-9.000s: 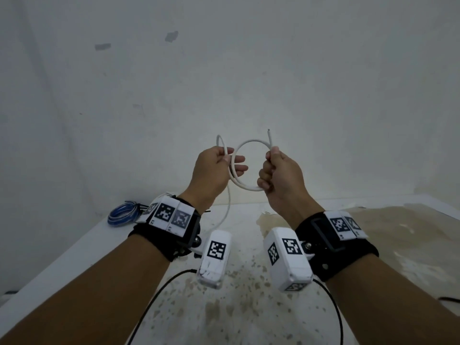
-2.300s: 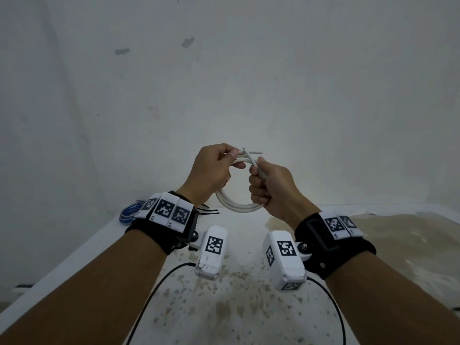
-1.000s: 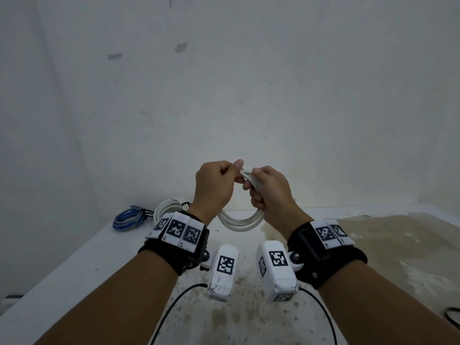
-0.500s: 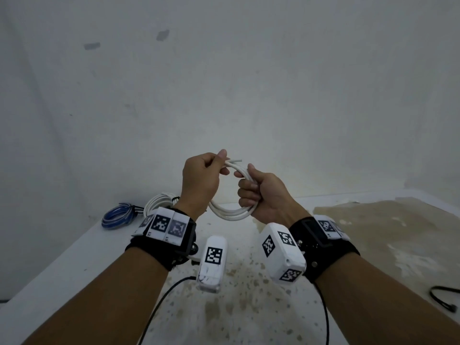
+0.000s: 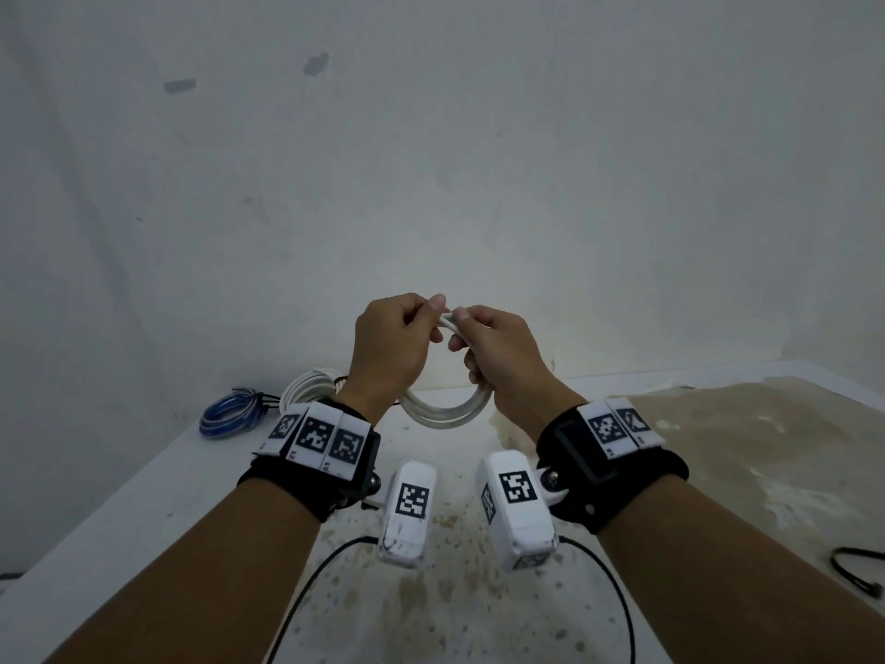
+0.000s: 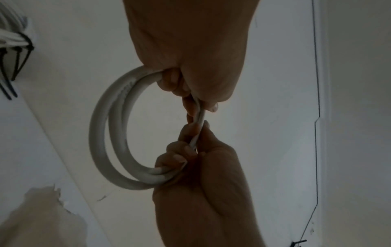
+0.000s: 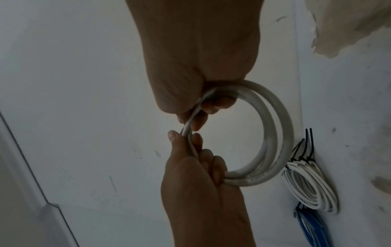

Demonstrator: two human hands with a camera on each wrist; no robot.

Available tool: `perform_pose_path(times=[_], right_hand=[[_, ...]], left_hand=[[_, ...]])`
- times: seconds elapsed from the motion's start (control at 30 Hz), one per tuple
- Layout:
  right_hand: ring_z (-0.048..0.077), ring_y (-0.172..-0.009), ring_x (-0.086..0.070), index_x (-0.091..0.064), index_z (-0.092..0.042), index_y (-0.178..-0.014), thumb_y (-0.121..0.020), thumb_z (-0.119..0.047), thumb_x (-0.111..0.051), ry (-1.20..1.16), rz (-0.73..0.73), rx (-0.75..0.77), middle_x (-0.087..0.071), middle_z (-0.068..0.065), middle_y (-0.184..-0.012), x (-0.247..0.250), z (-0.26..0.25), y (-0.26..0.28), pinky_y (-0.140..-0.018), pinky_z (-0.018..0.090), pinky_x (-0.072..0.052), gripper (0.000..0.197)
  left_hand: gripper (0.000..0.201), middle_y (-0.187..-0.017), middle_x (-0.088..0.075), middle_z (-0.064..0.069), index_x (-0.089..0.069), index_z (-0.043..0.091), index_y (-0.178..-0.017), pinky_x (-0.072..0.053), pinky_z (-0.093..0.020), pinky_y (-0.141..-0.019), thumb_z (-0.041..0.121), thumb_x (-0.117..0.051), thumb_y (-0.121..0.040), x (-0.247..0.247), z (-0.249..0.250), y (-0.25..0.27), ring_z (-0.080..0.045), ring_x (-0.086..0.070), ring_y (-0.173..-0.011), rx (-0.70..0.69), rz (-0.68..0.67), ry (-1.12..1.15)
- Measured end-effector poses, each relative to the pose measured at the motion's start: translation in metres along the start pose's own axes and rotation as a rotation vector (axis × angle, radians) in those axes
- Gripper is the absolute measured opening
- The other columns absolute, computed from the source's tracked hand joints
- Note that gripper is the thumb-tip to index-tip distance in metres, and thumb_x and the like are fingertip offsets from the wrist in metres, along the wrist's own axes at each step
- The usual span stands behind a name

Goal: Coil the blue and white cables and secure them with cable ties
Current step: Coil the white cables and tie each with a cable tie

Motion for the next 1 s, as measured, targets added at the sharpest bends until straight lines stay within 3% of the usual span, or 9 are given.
perform_pose_path(times=[0.07, 0.13, 0.33, 0.43, 0.5, 0.57, 0.73, 0.9, 1.0], right_hand=[[0.012, -0.046, -0.044, -0.075, -0.014, -0.096, -0.098, -0.022, -0.057, -0.048, 0.064, 0.046, -0.069, -0.001, -0.067, 0.0, 0.002, 0.001, -0.046, 0.023, -0.039, 0.02], [0.012, -0.048, -0.047, -0.075, -0.014, -0.097, -0.097, -0.022, -0.059, -0.098, 0.102, 0.079, -0.073, 0.002, -0.073, -0.002, 0.004, 0.002, -0.046, 0.023, -0.04, 0.018], [0.017, -0.049, -0.048, -0.074, -0.007, -0.097, -0.092, -0.007, -0.053, -0.182, 0.08, 0.034, -0.073, 0.013, -0.078, 0.005, 0.005, 0.004, -0.046, 0.024, -0.04, 0.022], [0.018, -0.043, -0.044, -0.07, -0.002, -0.096, -0.101, -0.029, -0.045, -0.146, -0.005, -0.173, -0.06, 0.009, -0.06, 0.008, 0.002, 0.003, -0.046, 0.025, -0.038, 0.038], [0.015, -0.039, -0.035, -0.067, -0.004, -0.084, -0.102, -0.044, -0.04, -0.043, -0.067, -0.268, -0.044, 0.0, -0.048, 0.011, 0.001, 0.001, -0.046, 0.026, -0.035, 0.052], [0.012, -0.038, -0.026, -0.059, -0.008, -0.075, -0.1, -0.038, -0.044, -0.035, -0.112, -0.313, -0.033, -0.004, -0.046, 0.013, -0.002, 0.0, -0.045, 0.024, -0.028, 0.041], [0.011, -0.037, -0.021, -0.056, -0.009, -0.068, -0.087, -0.022, -0.044, -0.067, -0.119, -0.397, -0.029, -0.004, -0.048, 0.021, -0.004, 0.0, -0.041, 0.023, -0.023, 0.026], [0.01, -0.036, -0.026, -0.054, -0.012, -0.067, -0.099, -0.039, -0.047, 0.031, -0.076, -0.365, -0.034, -0.003, -0.051, 0.018, -0.001, 0.004, -0.041, 0.021, -0.023, 0.042], [0.009, -0.037, -0.027, -0.054, -0.012, -0.067, -0.099, -0.036, -0.05, 0.046, -0.06, -0.319, -0.034, -0.004, -0.05, 0.023, 0.004, 0.004, -0.039, 0.02, -0.023, 0.04]], left_hand=[[0.028, -0.066, -0.071, 0.007, -0.076, 0.016, -0.088, -0.043, -0.01, -0.064, 0.034, -0.057, -0.097, -0.003, 0.003, 0.001, 0.002, -0.063, -0.064, 0.004, 0.032, 0.04], [0.029, -0.068, -0.073, 0.008, -0.077, 0.016, -0.086, -0.045, -0.012, -0.066, 0.034, -0.056, -0.097, -0.007, 0.006, 0.003, 0.001, -0.064, -0.063, -0.002, 0.074, 0.053], [0.03, -0.067, -0.071, 0.01, -0.076, 0.017, -0.082, -0.039, -0.008, -0.059, 0.032, -0.056, -0.098, -0.014, 0.002, 0.008, 0.003, -0.06, -0.059, -0.006, 0.127, 0.05], [0.028, -0.068, -0.071, 0.011, -0.075, 0.017, -0.083, -0.041, -0.007, -0.063, 0.032, -0.056, -0.097, -0.014, -0.002, 0.01, 0.002, -0.064, -0.066, -0.044, 0.123, -0.001], [0.028, -0.068, -0.07, 0.012, -0.075, 0.016, -0.084, -0.042, -0.007, -0.065, 0.032, -0.057, -0.097, -0.015, -0.003, 0.01, 0.0, -0.065, -0.068, -0.077, 0.107, -0.031], [0.027, -0.067, -0.069, 0.012, -0.075, 0.015, -0.086, -0.042, -0.008, -0.062, 0.032, -0.057, -0.097, -0.014, -0.005, 0.009, -0.001, -0.063, -0.065, -0.082, 0.095, -0.038], [0.025, -0.066, -0.061, 0.008, -0.069, 0.01, -0.09, -0.038, -0.018, -0.057, 0.028, -0.053, -0.099, -0.016, -0.011, 0.008, -0.001, -0.049, -0.053, -0.051, -0.101, -0.061], [0.024, -0.068, -0.059, 0.007, -0.063, 0.011, -0.091, -0.039, -0.023, -0.058, 0.027, -0.048, -0.101, -0.015, -0.009, 0.009, -0.003, -0.047, -0.054, -0.038, -0.197, -0.102], [0.022, -0.069, -0.057, 0.003, -0.06, 0.013, -0.093, -0.042, -0.031, -0.053, 0.027, -0.045, -0.102, -0.013, -0.003, 0.008, -0.011, -0.047, -0.052, 0.051, -0.35, -0.073]])
Point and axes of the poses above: each hand's wrist, its own y-axis away from the middle knuckle, its own x-axis out of the back of the hand, z = x × y, the point moved 1 cm from there along -y, towards the middle knuckle
